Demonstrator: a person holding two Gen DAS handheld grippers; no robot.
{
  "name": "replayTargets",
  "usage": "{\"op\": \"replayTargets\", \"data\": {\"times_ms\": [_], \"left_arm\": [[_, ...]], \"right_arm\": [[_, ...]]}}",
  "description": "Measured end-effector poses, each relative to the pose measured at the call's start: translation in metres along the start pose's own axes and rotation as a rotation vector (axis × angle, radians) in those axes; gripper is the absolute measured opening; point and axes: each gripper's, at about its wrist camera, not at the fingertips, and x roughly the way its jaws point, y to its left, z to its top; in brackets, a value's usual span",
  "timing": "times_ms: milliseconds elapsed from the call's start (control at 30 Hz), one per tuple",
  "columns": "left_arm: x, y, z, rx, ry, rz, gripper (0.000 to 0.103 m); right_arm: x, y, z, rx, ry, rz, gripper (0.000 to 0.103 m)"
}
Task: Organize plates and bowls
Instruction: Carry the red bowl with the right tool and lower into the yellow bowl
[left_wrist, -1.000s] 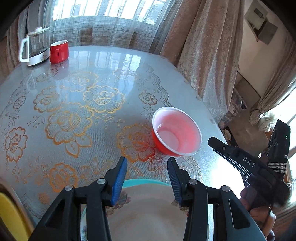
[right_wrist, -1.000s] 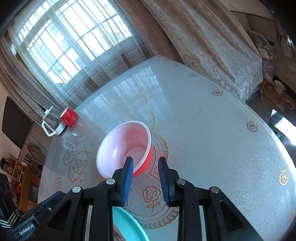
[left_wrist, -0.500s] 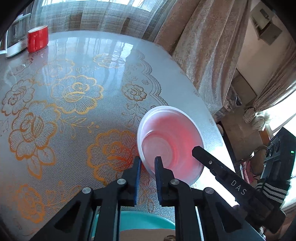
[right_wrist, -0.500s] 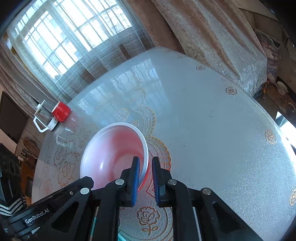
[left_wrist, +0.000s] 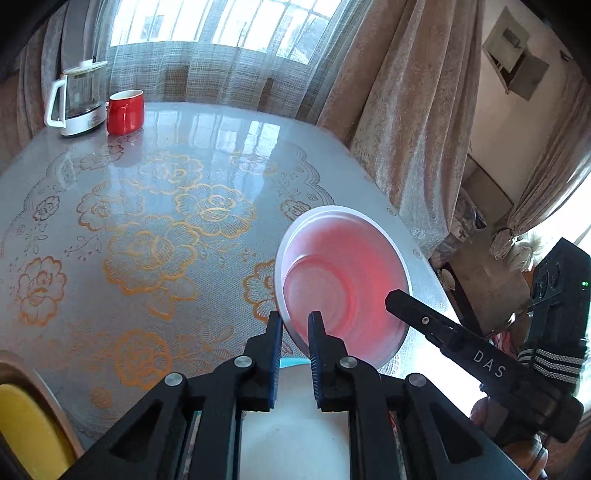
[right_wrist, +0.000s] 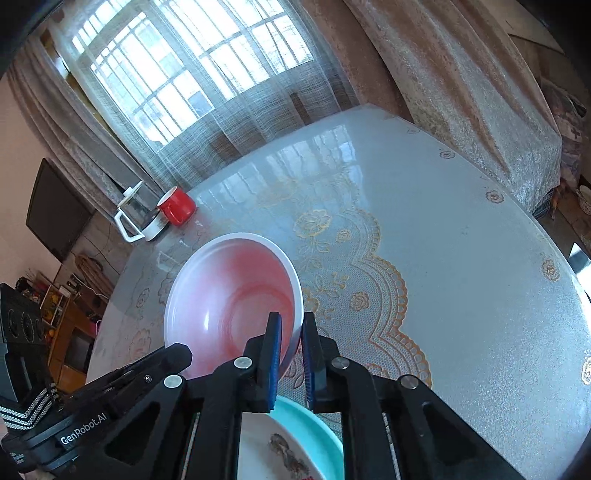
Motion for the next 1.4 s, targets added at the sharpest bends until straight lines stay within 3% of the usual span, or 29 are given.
{"op": "replayTargets", "data": {"times_ms": [367, 733, 933, 1400], "left_arm": [[-0.09, 0.062, -0.048, -0.066, -0.1, 0.073, 0.014], [-0.165, 0.155, -0.094, -0.246, -0.144, 0.123, 0.014], [-0.177, 0.185, -0.107, -0.315, -0.141, 0.159, 0.014], [-0.162, 0.213, -0.129, -0.389, -0.087, 0.185, 0.014]], "right_arm": [[-0.004, 0.082, -0.044, -0.1, 0.056, 0.128, 0.011], [0.018, 0.178, -0.09, -0.212, 0.16, 0.277, 0.01], [0.042, 0.213, -0.108, -0.252, 0.229, 0.303, 0.01], [0.072, 0.224, -0.133, -0.302, 0.318, 0.27, 0.013]]}}
